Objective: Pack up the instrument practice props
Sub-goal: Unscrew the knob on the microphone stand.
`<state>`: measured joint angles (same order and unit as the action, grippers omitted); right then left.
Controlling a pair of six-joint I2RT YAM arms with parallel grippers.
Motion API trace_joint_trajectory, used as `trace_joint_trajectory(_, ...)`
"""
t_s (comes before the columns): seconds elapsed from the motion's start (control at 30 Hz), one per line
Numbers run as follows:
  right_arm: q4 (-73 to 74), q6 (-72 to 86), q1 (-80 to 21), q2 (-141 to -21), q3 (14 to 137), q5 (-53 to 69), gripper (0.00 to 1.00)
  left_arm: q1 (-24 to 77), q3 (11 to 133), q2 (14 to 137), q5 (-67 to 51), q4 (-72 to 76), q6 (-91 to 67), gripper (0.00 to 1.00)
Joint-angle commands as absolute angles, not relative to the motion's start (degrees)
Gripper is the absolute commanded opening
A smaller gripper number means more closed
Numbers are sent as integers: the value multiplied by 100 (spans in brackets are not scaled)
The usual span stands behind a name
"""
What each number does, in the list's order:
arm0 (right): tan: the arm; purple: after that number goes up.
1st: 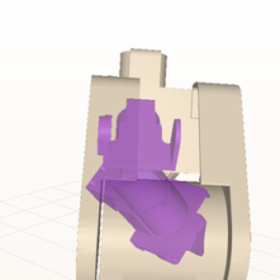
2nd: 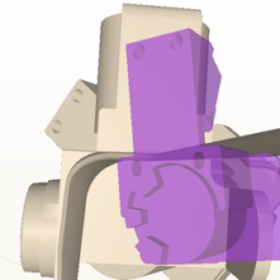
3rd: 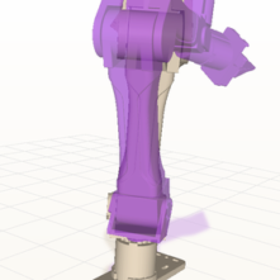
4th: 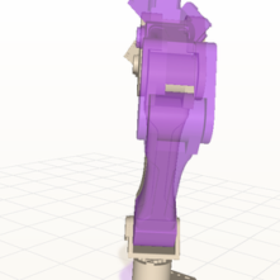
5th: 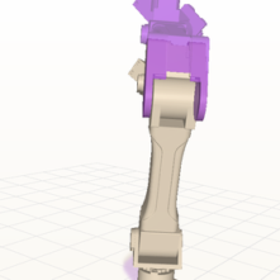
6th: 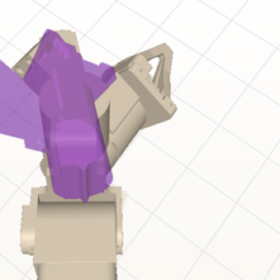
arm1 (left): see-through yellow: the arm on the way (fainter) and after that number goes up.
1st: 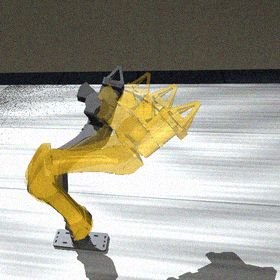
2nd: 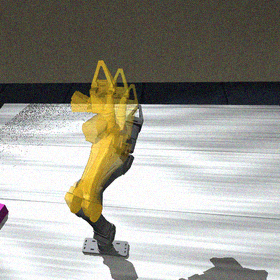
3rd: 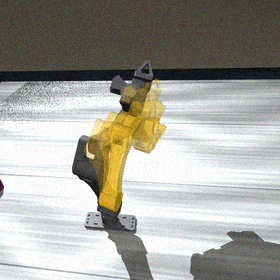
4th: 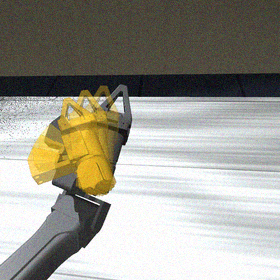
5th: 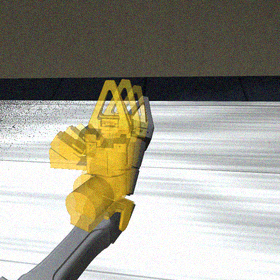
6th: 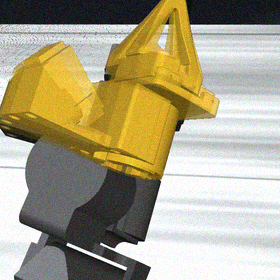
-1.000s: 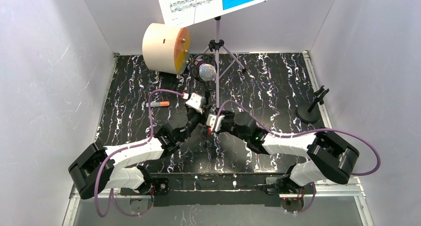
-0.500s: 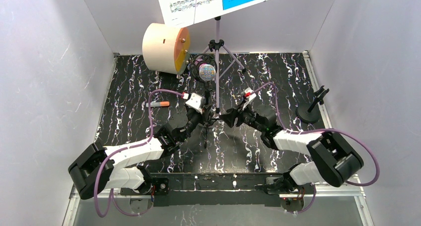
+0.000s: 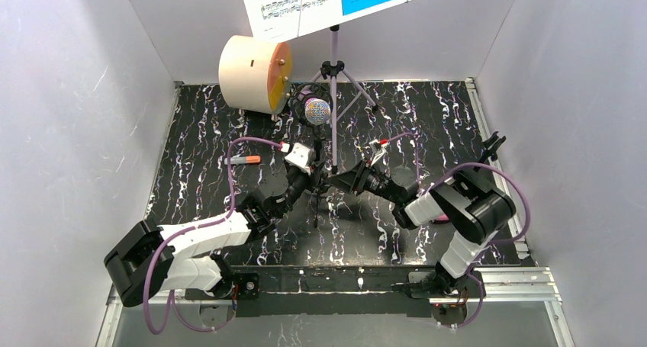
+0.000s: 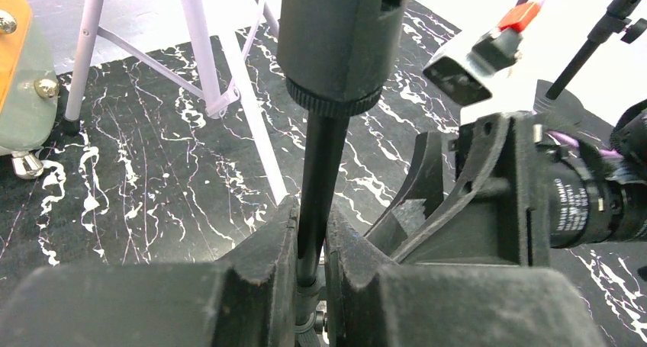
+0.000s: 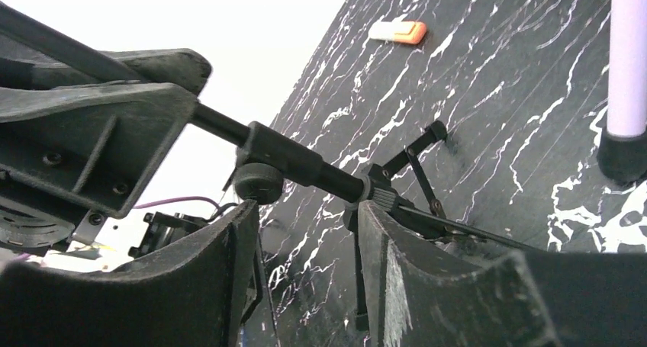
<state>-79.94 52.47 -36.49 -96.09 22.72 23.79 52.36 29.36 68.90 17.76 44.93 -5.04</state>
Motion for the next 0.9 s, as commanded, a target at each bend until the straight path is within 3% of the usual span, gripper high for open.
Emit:
trace_joint_trajectory(0.0,-9488,6139,-3655,-10050,2496,2617,57,5335,2698,6961,1722,3498,-916,0)
trace_joint_trajectory(0.6,-9516,6298,-3666,-9690,2600,2661,57,5336,2725,7040,1749,3498,-897,0)
trace_joint_trajectory(0.87,-8958,6274,-3700,-9638,2813,2508,50,5335,2720,7031,1709,3497,-888,0)
